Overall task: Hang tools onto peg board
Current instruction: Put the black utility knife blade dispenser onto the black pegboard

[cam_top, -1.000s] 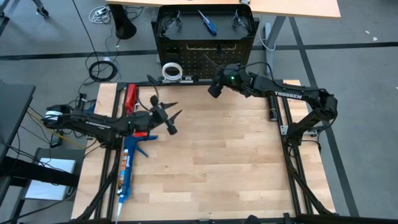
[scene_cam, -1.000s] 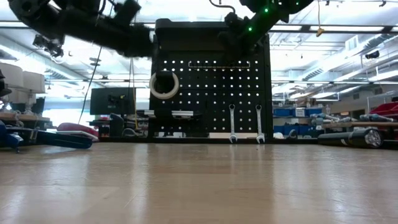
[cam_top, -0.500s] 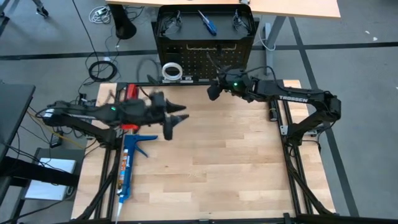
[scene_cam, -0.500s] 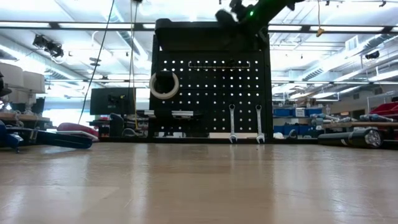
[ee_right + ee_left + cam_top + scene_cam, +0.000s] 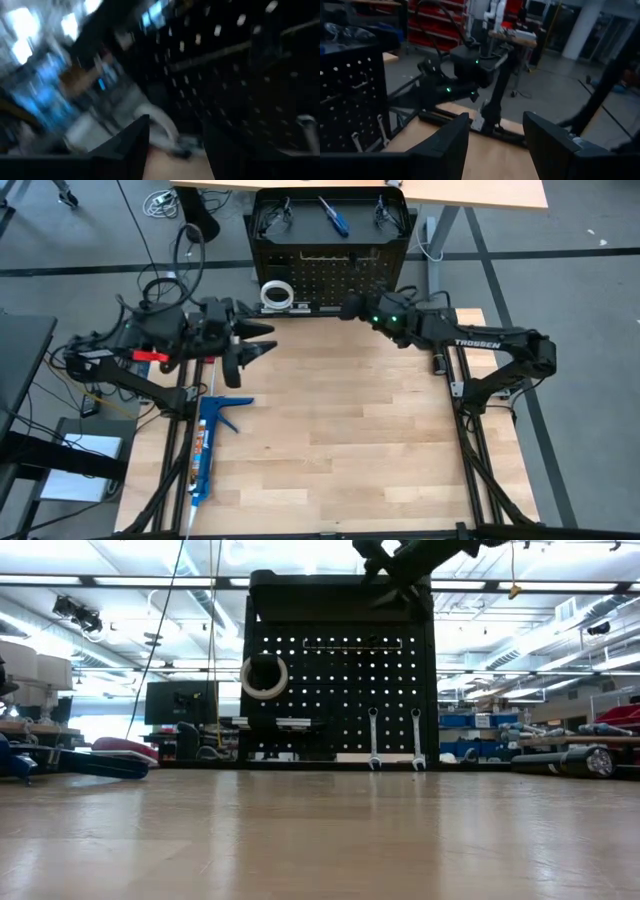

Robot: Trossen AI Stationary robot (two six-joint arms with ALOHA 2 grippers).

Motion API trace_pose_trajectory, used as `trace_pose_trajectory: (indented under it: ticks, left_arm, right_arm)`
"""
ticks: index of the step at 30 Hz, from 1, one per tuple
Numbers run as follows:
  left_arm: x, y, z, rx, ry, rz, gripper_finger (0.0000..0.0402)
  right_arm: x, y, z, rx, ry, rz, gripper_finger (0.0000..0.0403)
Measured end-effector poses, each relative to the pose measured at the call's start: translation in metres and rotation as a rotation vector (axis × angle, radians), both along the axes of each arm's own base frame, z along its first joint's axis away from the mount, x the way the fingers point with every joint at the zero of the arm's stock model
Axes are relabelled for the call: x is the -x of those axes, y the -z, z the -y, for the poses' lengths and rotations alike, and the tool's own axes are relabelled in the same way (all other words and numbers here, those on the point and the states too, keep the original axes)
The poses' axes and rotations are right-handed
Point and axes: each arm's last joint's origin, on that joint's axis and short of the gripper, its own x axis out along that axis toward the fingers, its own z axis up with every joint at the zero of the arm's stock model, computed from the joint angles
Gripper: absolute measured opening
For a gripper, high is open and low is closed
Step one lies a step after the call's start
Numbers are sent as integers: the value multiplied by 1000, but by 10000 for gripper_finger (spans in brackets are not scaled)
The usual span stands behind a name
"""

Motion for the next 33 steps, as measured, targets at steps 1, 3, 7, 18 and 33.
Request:
trace_pose_trajectory:
  ticks: [1, 3, 7, 18, 33]
  left_arm:
    - [2, -2, 0, -2, 6, -12, 193]
    - [6, -4, -1, -8, 6, -32, 193]
    - [10, -9, -5, -63, -41, -30, 193]
    - [-8, 0, -30, -173, -253, -131, 193]
    - [-13, -7, -59, -151, -362, -89, 193]
  right_arm:
    - [0, 4, 0, 2, 24, 61, 184]
    - [2, 16, 0, -23, 57, 156, 184]
    - [10, 46, 1, -104, 119, 371, 184]
    - [29, 104, 28, -107, 128, 624, 250]
    - [16, 97, 62, -26, 161, 573, 292]
